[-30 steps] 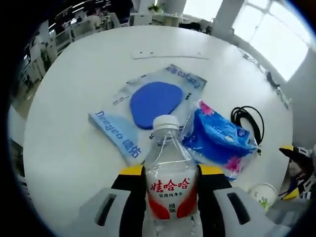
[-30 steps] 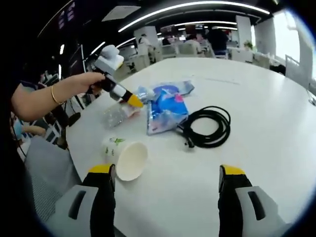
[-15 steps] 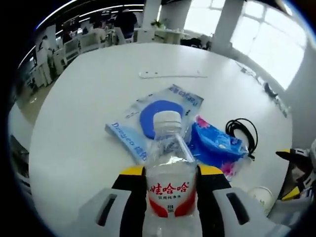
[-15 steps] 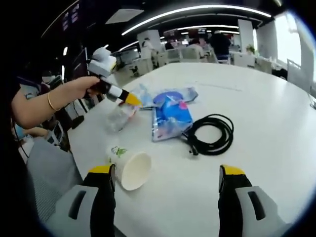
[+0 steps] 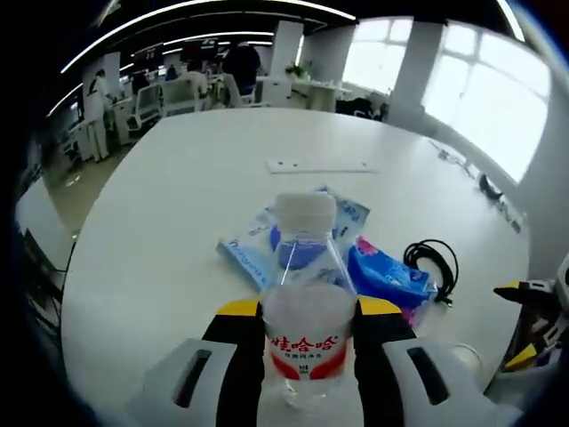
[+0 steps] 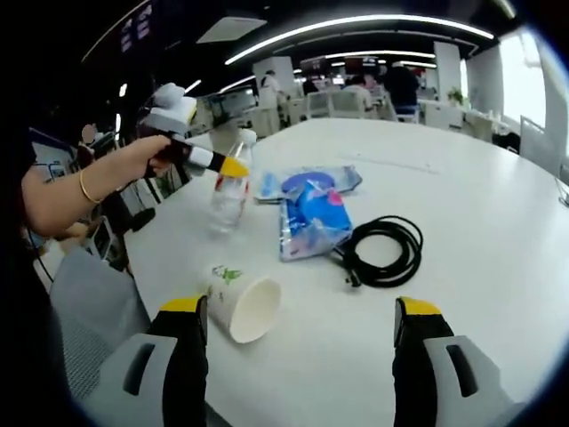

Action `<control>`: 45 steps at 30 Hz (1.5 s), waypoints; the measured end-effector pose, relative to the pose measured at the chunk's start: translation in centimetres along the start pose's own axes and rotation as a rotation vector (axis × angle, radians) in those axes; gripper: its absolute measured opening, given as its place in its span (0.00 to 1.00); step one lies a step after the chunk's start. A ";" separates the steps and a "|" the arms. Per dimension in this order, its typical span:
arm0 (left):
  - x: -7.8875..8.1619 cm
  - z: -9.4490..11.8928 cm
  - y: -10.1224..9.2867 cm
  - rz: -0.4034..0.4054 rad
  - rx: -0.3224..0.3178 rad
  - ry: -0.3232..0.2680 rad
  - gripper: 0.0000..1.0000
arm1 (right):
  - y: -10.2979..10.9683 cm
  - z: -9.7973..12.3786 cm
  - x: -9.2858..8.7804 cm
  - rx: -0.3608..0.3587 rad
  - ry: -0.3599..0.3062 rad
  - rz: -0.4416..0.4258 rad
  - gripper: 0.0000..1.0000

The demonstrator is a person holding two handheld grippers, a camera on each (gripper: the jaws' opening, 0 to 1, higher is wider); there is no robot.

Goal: Arrange the tabletop items into an orderly group along one side of the table until the central work area is clear of visible clutter.

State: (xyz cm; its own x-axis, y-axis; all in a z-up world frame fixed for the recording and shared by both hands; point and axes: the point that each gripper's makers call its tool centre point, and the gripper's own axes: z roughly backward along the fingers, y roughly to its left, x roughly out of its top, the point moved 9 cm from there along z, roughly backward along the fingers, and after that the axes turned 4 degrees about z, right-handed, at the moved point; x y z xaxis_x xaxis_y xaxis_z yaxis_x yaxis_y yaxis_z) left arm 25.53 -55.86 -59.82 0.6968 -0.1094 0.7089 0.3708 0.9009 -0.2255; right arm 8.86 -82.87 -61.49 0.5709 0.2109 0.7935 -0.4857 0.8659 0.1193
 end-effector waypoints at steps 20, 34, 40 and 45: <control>-2.7 2.1 -1.1 0.048 0.108 -0.180 0.36 | 0.9 0.5 0.8 0.011 -0.015 0.019 0.84; -4.0 2.1 -2.3 -0.001 0.180 -0.274 0.36 | 1.4 1.1 0.7 0.006 -0.010 0.031 0.84; -3.8 2.2 -2.1 -0.023 0.191 -0.299 0.36 | 1.3 1.3 0.4 0.000 0.003 0.034 0.83; -3.8 2.5 -1.4 -0.017 0.187 -0.312 0.35 | 1.4 1.4 0.4 -0.001 0.003 0.030 0.83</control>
State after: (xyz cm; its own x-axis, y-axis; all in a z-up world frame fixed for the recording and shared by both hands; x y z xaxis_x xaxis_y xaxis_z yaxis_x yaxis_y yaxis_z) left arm 20.82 -55.63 -60.51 0.4603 -0.0173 0.8876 0.2421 0.9644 -0.1067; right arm 7.51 -82.24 -60.18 0.5578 0.2379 0.7952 -0.5017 0.8599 0.0947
